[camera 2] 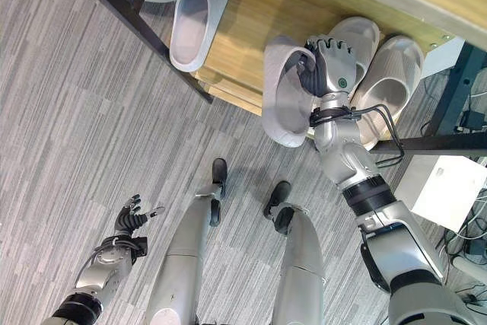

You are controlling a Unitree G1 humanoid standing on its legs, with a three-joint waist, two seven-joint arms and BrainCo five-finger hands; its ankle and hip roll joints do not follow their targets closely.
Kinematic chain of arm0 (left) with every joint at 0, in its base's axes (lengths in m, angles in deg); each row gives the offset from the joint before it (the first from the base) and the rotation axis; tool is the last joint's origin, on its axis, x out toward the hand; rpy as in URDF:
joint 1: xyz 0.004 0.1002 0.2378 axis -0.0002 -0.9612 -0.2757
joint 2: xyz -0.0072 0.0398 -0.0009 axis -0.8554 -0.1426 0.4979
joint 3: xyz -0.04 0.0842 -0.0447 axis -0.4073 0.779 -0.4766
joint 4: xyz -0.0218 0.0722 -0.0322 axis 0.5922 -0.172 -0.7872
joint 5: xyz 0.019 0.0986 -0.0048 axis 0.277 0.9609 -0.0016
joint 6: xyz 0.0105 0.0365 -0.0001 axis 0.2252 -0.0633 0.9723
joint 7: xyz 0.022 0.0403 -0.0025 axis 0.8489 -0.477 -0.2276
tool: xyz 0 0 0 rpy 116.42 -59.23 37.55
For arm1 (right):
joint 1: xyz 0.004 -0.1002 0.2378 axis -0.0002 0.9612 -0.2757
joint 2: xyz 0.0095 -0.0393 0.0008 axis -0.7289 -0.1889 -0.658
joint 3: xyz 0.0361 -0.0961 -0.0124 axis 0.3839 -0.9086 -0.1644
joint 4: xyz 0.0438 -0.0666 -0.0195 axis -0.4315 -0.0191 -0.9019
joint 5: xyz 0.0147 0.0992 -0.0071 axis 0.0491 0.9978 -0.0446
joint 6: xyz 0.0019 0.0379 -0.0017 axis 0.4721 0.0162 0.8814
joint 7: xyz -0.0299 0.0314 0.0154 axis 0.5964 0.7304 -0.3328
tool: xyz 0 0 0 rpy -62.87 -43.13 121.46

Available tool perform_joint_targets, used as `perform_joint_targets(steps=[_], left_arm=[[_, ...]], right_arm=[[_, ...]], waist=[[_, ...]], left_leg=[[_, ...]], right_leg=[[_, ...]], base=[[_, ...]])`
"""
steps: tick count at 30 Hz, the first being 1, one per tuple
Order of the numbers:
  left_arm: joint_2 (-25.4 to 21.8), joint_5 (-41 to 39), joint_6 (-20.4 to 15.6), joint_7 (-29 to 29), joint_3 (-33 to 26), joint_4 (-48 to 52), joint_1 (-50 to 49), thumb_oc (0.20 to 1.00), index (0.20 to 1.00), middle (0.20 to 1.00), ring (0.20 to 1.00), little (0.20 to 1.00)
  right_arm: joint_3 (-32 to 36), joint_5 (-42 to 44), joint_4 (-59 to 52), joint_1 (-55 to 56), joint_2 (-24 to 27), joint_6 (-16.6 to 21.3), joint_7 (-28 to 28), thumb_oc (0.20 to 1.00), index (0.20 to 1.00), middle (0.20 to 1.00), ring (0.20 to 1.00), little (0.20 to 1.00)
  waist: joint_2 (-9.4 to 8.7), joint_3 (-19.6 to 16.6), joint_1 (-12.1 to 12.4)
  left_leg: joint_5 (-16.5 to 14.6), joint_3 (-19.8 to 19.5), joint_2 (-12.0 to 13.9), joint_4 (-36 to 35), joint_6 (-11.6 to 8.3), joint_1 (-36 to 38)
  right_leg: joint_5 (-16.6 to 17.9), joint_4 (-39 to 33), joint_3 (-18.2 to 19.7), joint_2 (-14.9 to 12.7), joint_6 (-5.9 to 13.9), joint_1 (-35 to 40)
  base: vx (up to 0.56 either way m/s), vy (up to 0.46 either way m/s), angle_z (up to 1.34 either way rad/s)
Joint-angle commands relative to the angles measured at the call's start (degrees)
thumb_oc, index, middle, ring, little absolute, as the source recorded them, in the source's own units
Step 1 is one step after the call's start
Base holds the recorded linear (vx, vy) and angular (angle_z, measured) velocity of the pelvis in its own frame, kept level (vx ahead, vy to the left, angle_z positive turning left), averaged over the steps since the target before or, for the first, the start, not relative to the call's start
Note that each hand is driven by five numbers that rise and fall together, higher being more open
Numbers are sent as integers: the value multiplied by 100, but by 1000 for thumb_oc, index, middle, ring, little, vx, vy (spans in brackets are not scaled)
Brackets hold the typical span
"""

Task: Arrange the slippers neatly on the shoe rack.

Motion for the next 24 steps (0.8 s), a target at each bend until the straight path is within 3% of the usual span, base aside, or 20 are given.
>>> perform_joint_targets(steps=[1, 7, 12, 24], left_arm=[[-268, -247, -333, -1, 117, 334, -503, 1000, 1000, 1000, 1000, 1000], [-486, -631, -545, -48, 135, 584, -775, 1000, 1000, 1000, 1000, 1000], [-574, -804, -599, -111, 112, 834, -976, 1000, 1000, 1000, 1000, 1000], [-585, -921, -643, -65, 279, 834, -965, 1000, 1000, 1000, 1000, 1000]], right_arm=[[-383, -71, 226, -969, 329, -53, 324, 200, 200, 200, 200, 200], [-1186, 107, 1310, -2013, 614, -92, 256, 200, 200, 200, 200, 200], [-1419, 351, 1873, -2198, 816, -88, 232, 200, 200, 200, 200, 200], [-1684, 586, 2895, -2285, 574, -110, 370, 200, 200, 200, 200, 200]], waist=[[185, -370, 230], [177, -435, 491], [186, -475, 595], [159, -644, 694]], left_leg=[[-478, 158, -143, 263, 93, -149], [-503, 63, -216, 466, 86, -446], [-497, -27, -269, 521, 77, -642], [-544, -136, -341, 752, 86, -1066]], right_leg=[[-49, -369, 59, 304, 420, 8], [-183, -45, -37, 166, 410, -219], [-257, 97, -136, 82, 387, -365], [-355, 299, -255, -15, 365, -692]], base=[[11, 16, 7], [35, 5, 9], [21, -8, 26], [14, 6, 4]])
